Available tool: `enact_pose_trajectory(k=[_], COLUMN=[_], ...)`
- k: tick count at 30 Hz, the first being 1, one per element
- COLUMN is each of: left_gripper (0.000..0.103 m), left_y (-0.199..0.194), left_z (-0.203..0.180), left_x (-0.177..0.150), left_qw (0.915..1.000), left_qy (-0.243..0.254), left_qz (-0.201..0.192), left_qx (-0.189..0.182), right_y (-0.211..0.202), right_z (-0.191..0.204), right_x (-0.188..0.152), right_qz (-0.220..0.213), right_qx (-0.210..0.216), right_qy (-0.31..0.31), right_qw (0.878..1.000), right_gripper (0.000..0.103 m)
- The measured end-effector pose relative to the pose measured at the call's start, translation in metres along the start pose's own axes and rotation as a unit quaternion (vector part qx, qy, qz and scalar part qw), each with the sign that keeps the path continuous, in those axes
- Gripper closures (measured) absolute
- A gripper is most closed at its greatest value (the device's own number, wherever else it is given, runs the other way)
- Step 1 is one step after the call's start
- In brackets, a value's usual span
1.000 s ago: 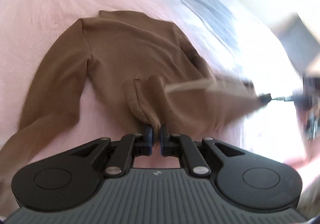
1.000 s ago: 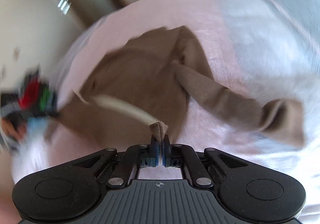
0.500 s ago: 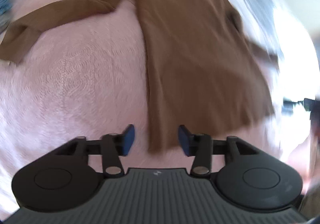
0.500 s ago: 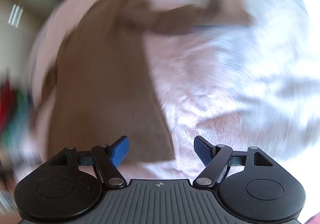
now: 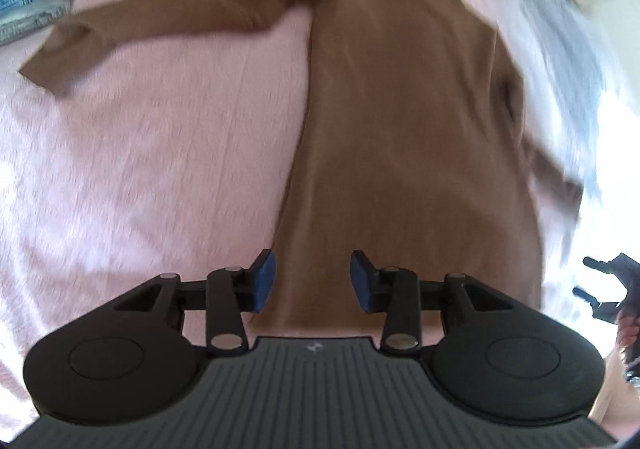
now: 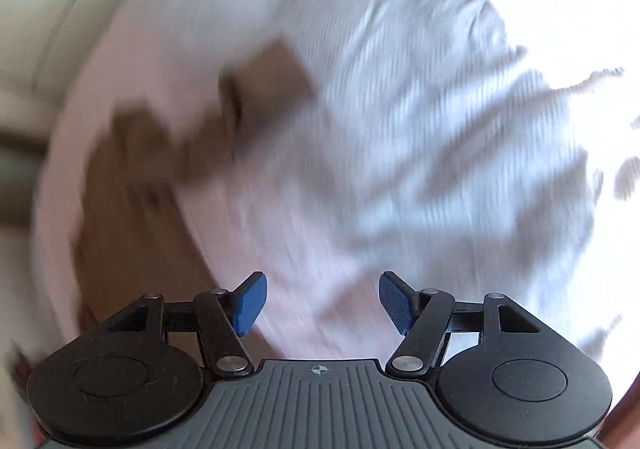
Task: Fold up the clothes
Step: 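Lay the sweater flat on the bed and open both grippers, then grasp a sleeve cuff with the right gripper, pull it straight, release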
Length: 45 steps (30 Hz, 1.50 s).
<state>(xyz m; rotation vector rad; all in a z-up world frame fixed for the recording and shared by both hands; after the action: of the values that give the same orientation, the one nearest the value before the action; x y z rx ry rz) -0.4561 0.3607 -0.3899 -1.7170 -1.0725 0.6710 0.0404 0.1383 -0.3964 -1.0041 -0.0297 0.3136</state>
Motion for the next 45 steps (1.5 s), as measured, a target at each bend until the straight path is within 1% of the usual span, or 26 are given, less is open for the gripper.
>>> enact_pose_trajectory(k=[2,4,5,7,11,13,14,15,17,19,20,22,23,24,26,28,29,31,36,39,40,41,42,43,44,45], left_gripper=[0.067,0.067,0.067,0.067,0.067,0.067,0.067,0.067,0.067,0.067,0.067,0.067,0.067,0.067,0.067,0.067,0.067,0.067,0.067,0.067,0.067,0.067,0.067,0.067,0.067,0.067], left_y=[-0.008,-0.015,-0.016,-0.013,-0.005,0.0,0.002,0.003,0.002,0.0,-0.003,-0.008,-0.011,-0.013,-0.014,-0.012,-0.011,-0.007,-0.003,-0.006,-0.008,-0.009,-0.009,-0.009,-0.008,-0.007], left_z=[-0.007,-0.014,-0.016,-0.021,-0.03,-0.032,-0.032,-0.033,-0.035,-0.037,-0.038,-0.041,-0.042,-0.043,-0.046,-0.051,-0.054,-0.063,-0.079,-0.073,-0.07,-0.066,-0.063,-0.062,-0.062,-0.063], left_x=[0.01,0.02,0.023,0.027,0.034,0.033,0.031,0.03,0.029,0.028,0.029,0.031,0.033,0.034,0.036,0.038,0.039,0.04,0.034,0.025,0.022,0.02,0.018,0.018,0.019,0.02], left_qw=[0.9999,0.9995,0.9993,0.9992,0.9988,0.9985,0.9983,0.9982,0.9976,0.997,0.9968,0.9966,0.9965,0.9964,0.9961,0.9957,0.9957,0.9957,0.9969,0.9971,0.9969,0.9967,0.9964,0.9962,0.9963,0.9964], left_qy=[-0.008,-0.015,-0.018,-0.021,-0.031,-0.043,-0.047,-0.051,-0.06,-0.067,-0.068,-0.067,-0.066,-0.065,-0.067,-0.071,-0.071,-0.068,-0.049,-0.058,-0.064,-0.07,-0.075,-0.078,-0.079,-0.077], left_qz=[-0.013,-0.027,-0.031,-0.033,-0.037,-0.034,-0.032,-0.032,-0.034,-0.038,-0.041,-0.048,-0.051,-0.054,-0.056,-0.056,-0.055,-0.052,-0.043,-0.038,-0.037,-0.036,-0.034,-0.033,-0.032,-0.032], left_qx=[-0.004,-0.008,-0.009,-0.009,-0.008,-0.008,-0.007,-0.006,-0.007,-0.009,-0.009,-0.01,-0.01,-0.01,-0.012,-0.019,-0.024,-0.035,-0.044,-0.032,-0.027,-0.023,-0.019,-0.017,-0.015,-0.014], right_y=[-0.001,-0.003,-0.001,0.01,0.048,0.064,0.073,0.08,0.086,0.074,0.058,0.014,-0.014,-0.044,-0.103,-0.145,-0.154,-0.151,-0.076,-0.049,-0.052,-0.057,-0.063,-0.069,-0.074,-0.079], right_z=[0.006,0.011,0.013,0.019,0.03,0.028,0.029,0.031,0.033,0.038,0.046,0.079,0.095,0.111,0.141,0.142,0.132,0.093,-0.037,-0.116,-0.125,-0.128,-0.128,-0.121,-0.112,-0.098], right_x=[0.038,0.077,0.094,0.123,0.157,0.159,0.159,0.158,0.155,0.152,0.153,0.157,0.154,0.15,0.138,0.127,0.126,0.131,0.142,0.123,0.115,0.11,0.107,0.11,0.114,0.124], right_qz=[-0.019,-0.035,-0.032,-0.018,0.014,0.043,0.057,0.069,0.084,0.069,0.041,-0.04,-0.086,-0.131,-0.215,-0.262,-0.268,-0.27,-0.182,-0.138,-0.142,-0.148,-0.154,-0.16,-0.164,-0.165], right_qx=[0.064,0.126,0.146,0.154,0.048,-0.023,-0.053,-0.075,-0.093,-0.068,-0.049,-0.001,0.028,0.058,0.114,0.151,0.145,0.107,-0.002,-0.12,-0.099,-0.068,-0.04,-0.022,-0.002,0.024], right_qy=[0.071,0.141,0.177,0.226,0.221,0.21,0.202,0.188,0.157,0.133,0.1,-0.002,-0.052,-0.101,-0.189,-0.218,-0.216,-0.193,-0.113,-0.026,0.003,0.036,0.064,0.077,0.086,0.084], right_qw=[0.995,0.981,0.973,0.962,0.974,0.976,0.976,0.977,0.98,0.986,0.993,0.999,0.995,0.984,0.951,0.928,0.928,0.937,0.977,0.983,0.985,0.986,0.985,0.984,0.983,0.982], right_gripper=[0.037,0.041,0.049,0.051,0.051,0.051,0.055,0.076,0.1,0.101,0.101,0.101,0.101,0.101,0.101,0.101,0.101,0.101,0.1,0.1,0.1,0.093,0.062,0.048,0.04,0.04])
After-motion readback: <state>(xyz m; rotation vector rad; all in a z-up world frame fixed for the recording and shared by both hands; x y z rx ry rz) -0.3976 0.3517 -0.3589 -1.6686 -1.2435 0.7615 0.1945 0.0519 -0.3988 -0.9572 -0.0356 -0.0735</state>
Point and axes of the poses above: each gripper's, at about its wrist camera, not at the fingertips, and y roughly the way its jaws point, z to its left, x to its top, the point moved 10 cm from there along y, roughly the way its jaws point, and after that the axes turned 15 degrees about z, right-handed, at the moved point
